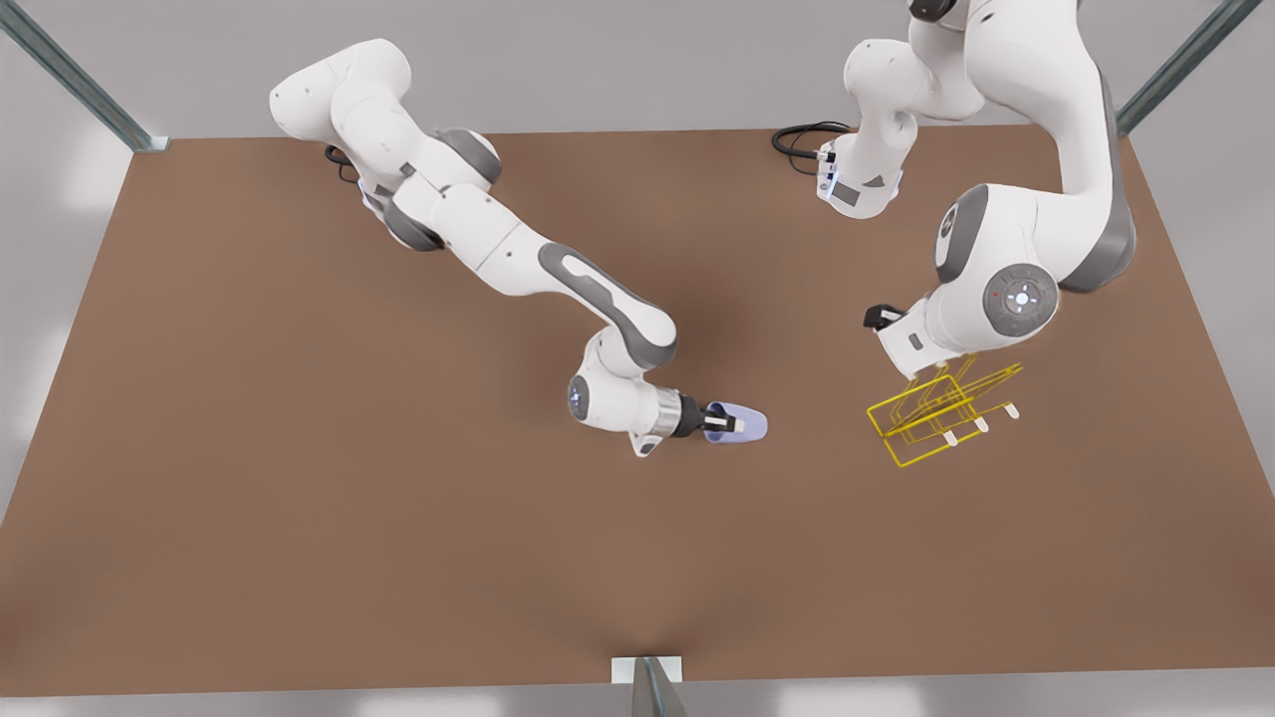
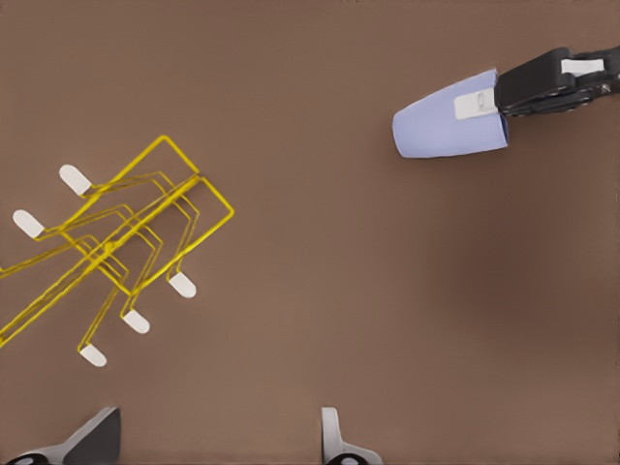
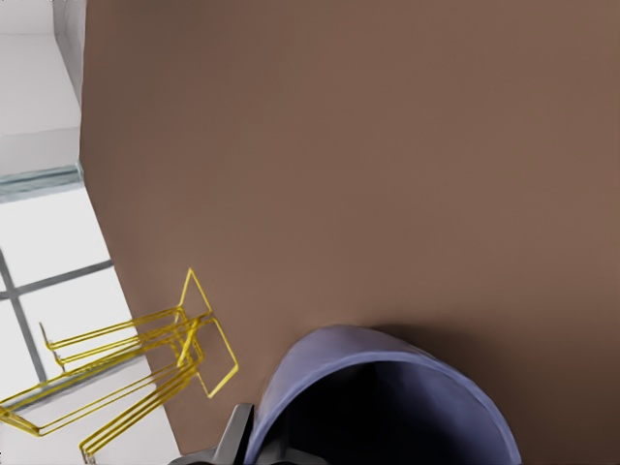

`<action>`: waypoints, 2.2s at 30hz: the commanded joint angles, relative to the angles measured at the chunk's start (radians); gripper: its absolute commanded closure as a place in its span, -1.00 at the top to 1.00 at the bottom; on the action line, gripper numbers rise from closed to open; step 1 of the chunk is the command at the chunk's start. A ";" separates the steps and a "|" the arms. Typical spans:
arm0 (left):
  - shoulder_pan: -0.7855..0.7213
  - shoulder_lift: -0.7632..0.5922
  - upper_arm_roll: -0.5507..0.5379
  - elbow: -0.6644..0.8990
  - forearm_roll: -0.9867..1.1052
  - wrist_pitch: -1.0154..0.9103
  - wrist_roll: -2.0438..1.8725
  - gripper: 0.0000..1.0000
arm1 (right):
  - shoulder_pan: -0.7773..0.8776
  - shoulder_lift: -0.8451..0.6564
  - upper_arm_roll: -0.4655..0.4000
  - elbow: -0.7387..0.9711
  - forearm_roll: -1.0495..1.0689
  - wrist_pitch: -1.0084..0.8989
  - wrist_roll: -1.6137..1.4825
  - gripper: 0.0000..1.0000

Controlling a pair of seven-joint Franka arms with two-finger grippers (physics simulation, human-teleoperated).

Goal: Place the cup on the cup holder

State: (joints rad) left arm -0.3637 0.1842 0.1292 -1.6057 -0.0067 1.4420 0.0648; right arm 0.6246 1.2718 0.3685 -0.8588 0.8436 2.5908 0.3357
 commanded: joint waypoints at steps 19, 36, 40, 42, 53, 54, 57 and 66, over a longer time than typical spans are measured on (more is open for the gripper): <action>-0.182 0.098 -0.115 -0.300 -0.150 0.791 -2.649 1.00 | -0.566 -1.006 -0.170 -0.781 -0.813 -0.644 -0.073 1.00; -0.077 0.442 -0.137 0.004 -0.223 0.903 -3.038 1.00 | -0.648 -1.059 -0.284 -0.646 -0.859 -1.049 -0.339 1.00; -0.057 0.462 -0.135 -0.023 -0.193 1.040 -3.028 1.00 | -0.657 -1.052 -0.286 -0.646 -0.854 -1.060 -0.360 1.00; -0.044 0.463 -0.137 -0.033 -0.127 1.038 -2.992 1.00 | -0.657 -1.051 -0.287 -0.645 -0.854 -1.058 -0.363 1.00; -0.043 0.515 -0.137 -0.068 -0.121 1.042 -2.973 1.00 | -0.658 -1.049 -0.290 -0.645 -0.854 -1.058 -0.377 1.00; -0.043 0.517 -0.137 -0.068 -0.121 1.042 -2.973 1.00 | -0.658 -1.049 -0.290 -0.645 -0.854 -1.058 -0.377 1.00; -0.047 0.526 -0.151 -0.068 -0.119 1.040 -2.972 1.00 | -0.658 -1.049 -0.290 -0.645 -0.854 -1.058 -0.377 1.00; -0.047 0.561 -0.151 -0.059 -0.114 1.060 -2.972 1.00 | -0.658 -1.049 -0.290 -0.645 -0.854 -1.058 -0.379 1.00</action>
State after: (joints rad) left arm -0.4111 0.7441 -0.0214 -1.6661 -0.1203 2.4929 -2.7601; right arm -0.0350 0.2235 0.0781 -1.5038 -0.0113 1.5333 0.0041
